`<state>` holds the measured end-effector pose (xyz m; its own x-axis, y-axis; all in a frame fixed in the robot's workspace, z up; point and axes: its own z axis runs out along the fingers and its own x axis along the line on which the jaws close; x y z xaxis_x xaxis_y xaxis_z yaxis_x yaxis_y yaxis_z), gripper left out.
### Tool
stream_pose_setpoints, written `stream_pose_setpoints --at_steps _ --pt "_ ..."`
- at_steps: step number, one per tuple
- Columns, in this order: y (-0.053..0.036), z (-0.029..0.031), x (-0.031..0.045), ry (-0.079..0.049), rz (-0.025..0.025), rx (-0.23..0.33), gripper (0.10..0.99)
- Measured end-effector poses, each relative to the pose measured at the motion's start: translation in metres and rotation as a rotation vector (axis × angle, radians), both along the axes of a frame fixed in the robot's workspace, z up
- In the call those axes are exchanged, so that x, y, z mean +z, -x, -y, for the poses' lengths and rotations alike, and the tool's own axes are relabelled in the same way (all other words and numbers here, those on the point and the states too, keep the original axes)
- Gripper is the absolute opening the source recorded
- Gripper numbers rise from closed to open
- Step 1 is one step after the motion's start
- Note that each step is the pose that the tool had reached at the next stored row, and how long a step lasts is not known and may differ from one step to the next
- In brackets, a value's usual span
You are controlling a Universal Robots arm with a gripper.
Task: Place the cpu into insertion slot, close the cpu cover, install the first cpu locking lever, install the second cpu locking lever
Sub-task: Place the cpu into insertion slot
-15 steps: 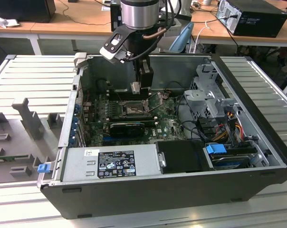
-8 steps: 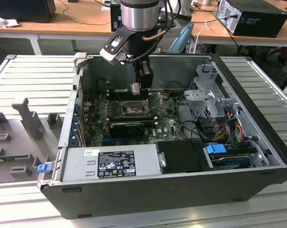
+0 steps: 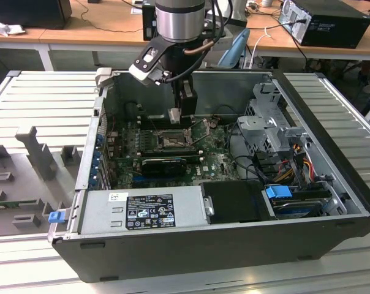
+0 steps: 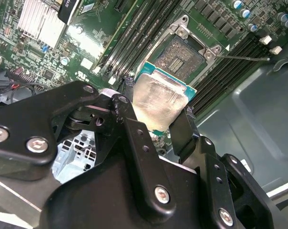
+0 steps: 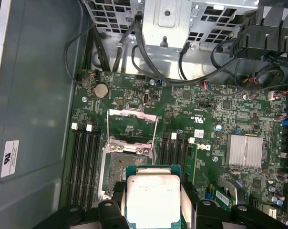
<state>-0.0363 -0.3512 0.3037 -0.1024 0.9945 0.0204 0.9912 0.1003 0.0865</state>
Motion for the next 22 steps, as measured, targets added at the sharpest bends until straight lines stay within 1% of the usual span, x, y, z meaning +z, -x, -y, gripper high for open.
stream_pose_setpoints --at_steps 22 --pt "0.0000 0.0000 -0.0094 0.000 -0.0010 0.000 0.541"
